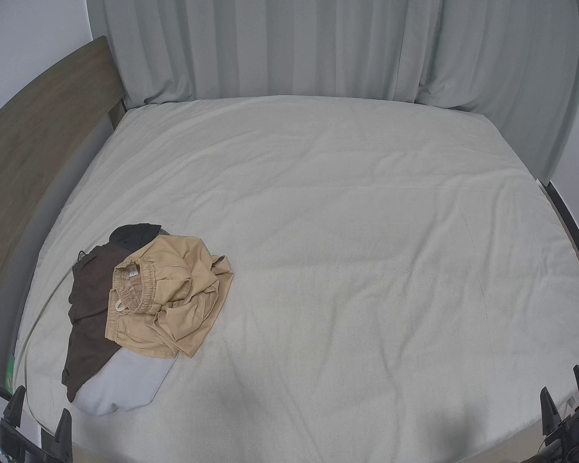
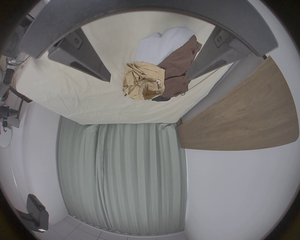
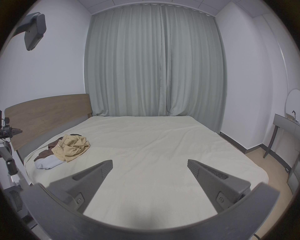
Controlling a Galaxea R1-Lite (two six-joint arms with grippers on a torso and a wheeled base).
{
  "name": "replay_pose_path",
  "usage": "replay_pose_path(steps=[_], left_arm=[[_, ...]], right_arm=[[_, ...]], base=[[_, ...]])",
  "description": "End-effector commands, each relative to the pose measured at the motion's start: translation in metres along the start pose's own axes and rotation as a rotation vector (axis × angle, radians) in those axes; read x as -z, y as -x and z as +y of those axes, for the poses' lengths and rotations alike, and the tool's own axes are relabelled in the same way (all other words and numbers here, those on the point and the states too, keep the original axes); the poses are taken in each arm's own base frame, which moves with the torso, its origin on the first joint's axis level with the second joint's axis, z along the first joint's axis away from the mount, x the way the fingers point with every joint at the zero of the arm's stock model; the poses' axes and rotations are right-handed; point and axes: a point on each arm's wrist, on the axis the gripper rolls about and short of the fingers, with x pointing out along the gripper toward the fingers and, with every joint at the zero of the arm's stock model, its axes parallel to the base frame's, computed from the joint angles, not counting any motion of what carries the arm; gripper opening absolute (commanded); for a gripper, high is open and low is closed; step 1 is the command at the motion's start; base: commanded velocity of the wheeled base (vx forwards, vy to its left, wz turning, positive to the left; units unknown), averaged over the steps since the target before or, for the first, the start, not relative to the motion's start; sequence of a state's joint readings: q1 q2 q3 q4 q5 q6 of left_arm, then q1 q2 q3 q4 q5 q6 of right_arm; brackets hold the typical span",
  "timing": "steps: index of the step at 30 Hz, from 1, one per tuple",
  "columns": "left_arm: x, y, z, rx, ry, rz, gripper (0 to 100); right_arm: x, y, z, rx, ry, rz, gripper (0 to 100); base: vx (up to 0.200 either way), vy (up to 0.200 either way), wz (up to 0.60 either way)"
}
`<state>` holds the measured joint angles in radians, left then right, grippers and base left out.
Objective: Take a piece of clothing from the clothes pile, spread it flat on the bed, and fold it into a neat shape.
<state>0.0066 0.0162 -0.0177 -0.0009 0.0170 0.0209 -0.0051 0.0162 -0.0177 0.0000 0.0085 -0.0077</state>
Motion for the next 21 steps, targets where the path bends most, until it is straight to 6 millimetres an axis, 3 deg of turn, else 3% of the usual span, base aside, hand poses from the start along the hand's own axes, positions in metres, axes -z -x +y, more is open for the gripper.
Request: replay_pose_path(steps=[1, 21], left_arm=[[0.0052, -0.0002, -0.0001, 0.001, -0.001, 0.002, 100], [0.0015, 0.0001, 0.0, -0.003, 0.009, -0.028, 100]], right_arm=[[0.005, -0.0009, 0.0, -0.001, 0.001, 0.012, 100], [0.005, -0.0009, 0.0, 0.0, -0.003, 0.012, 100]], base=[[0.0, 0.0, 0.0], [0.0, 0.0, 0.0]])
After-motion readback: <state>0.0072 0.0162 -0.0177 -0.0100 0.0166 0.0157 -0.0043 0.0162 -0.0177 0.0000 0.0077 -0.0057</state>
